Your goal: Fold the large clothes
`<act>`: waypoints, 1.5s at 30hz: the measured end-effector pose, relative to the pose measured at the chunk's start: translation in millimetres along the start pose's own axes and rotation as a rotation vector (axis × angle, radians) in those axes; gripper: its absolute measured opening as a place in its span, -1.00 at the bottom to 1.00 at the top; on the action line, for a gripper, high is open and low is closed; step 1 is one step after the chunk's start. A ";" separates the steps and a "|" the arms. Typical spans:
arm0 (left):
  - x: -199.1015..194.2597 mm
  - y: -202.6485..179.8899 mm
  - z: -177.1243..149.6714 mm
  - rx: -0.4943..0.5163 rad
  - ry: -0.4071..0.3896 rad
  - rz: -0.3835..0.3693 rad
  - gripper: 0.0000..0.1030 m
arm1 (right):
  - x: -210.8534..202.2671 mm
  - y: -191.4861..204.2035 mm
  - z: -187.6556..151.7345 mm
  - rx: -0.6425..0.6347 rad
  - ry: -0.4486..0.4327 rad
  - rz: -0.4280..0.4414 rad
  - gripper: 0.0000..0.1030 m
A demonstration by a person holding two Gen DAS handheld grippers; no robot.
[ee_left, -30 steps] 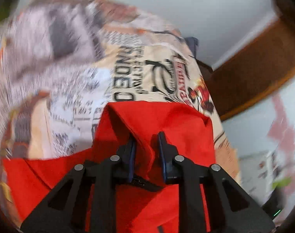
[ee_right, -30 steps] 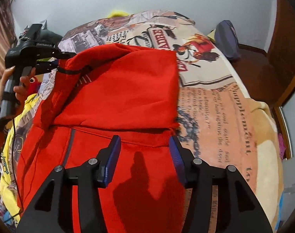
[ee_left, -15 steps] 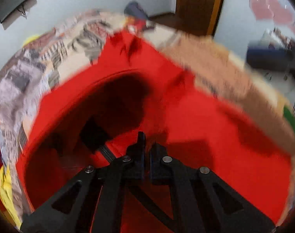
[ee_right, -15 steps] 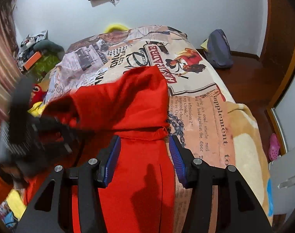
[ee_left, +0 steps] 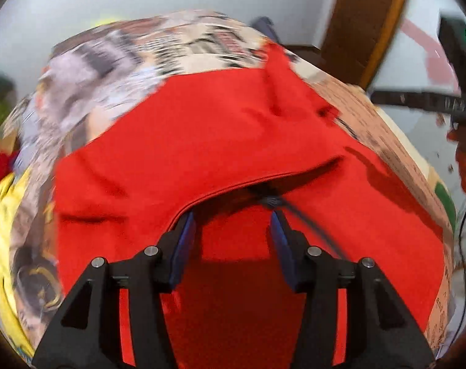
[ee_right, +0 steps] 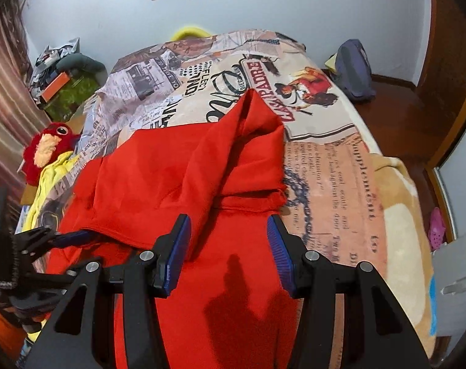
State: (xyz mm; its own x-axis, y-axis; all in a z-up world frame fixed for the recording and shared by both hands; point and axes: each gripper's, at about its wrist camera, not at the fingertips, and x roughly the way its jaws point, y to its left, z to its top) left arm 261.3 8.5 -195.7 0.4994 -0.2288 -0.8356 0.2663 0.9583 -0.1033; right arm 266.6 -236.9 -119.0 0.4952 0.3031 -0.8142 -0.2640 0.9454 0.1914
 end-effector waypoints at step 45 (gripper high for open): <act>84.1 184.8 3.9 -0.369 0.065 0.355 -0.72 | 69.7 -29.7 2.1 0.068 0.028 -0.035 -0.80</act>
State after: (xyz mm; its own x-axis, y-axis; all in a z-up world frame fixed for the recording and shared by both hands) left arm 355.7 165.7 -282.9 0.4507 0.1211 -0.8844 -0.2243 0.9743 0.0191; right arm 310.7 -243.6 -180.3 0.4798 0.2668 -0.8359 -0.1894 0.9617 0.1983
